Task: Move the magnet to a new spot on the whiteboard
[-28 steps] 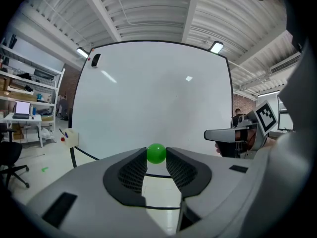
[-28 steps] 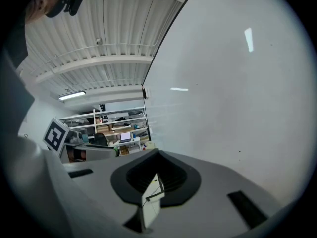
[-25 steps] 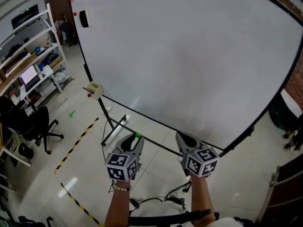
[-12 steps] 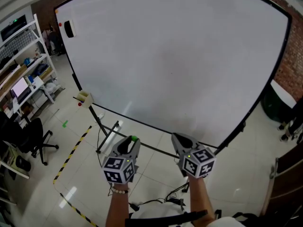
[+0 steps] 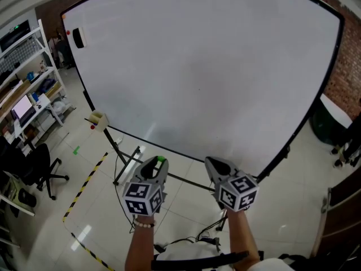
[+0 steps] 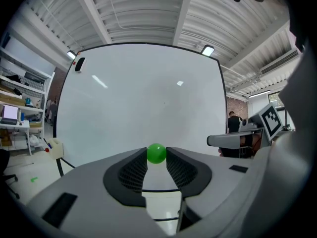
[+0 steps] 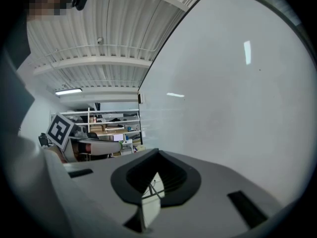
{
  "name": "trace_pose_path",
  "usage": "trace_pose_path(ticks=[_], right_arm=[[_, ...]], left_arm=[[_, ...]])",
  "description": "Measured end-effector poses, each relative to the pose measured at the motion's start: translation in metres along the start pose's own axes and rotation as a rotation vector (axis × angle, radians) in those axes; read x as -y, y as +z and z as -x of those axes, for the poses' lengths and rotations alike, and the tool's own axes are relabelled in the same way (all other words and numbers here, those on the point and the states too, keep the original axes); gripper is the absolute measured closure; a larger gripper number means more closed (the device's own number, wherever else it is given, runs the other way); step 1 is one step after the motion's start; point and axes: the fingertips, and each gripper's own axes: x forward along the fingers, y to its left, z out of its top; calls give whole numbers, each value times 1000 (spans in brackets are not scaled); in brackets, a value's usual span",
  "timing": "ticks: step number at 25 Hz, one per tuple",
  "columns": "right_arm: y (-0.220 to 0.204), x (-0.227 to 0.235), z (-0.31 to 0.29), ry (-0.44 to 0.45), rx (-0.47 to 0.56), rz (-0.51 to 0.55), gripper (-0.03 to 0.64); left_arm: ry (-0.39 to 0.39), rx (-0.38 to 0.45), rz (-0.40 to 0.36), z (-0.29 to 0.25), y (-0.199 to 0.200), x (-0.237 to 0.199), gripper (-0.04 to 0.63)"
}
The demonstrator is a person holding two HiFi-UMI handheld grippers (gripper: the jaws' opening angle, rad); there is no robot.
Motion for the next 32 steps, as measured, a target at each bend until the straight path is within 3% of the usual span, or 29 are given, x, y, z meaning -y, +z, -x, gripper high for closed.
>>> trace_pose_path(ticks=[17,32], right_arm=[[12,51,17,-33,45,-29,609],[29,107,21,-81,82,-11,609]], left_arm=[[-72,113,-187,-99,119,51,476],[-73,118,-269,-176,158,65,477]])
